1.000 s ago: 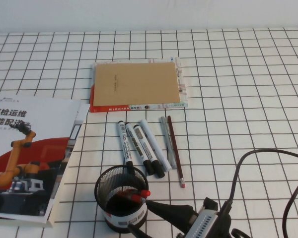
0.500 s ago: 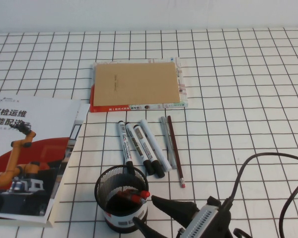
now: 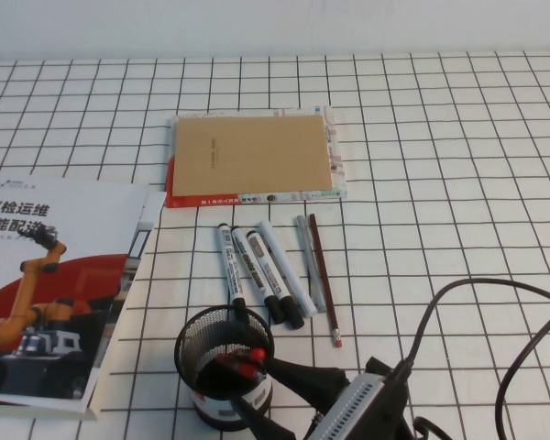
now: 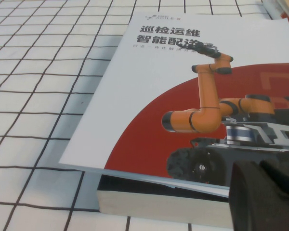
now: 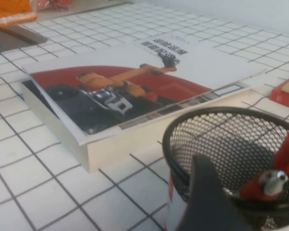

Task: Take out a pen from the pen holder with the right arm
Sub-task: 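Take a marker out of the pen holder and lay it on the table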

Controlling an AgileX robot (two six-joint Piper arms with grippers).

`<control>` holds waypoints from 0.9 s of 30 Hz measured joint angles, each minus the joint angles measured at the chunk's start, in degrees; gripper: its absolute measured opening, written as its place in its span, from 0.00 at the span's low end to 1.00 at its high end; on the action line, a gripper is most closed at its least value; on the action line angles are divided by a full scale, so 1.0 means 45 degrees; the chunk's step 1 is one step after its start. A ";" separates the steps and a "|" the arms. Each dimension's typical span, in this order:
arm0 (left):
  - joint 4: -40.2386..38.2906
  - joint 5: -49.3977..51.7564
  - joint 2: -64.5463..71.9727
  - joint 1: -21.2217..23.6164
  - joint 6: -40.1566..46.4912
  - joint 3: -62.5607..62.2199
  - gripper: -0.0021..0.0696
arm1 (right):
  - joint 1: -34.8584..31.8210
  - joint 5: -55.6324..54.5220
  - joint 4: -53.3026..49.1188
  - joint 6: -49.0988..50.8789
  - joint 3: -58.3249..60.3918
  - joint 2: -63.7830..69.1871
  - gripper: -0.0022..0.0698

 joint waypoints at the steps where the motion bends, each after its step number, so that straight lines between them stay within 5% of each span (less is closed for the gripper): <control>1: 0.0000 0.0000 0.0000 0.0000 0.0000 0.0000 0.03 | 0.0000 0.0000 0.0000 0.0000 -0.0068 0.0000 0.49; 27: 0.0000 0.0000 0.0000 0.0000 0.0000 0.0000 0.03 | -0.0300 0.0000 0.0108 0.0000 -0.0612 0.0455 0.41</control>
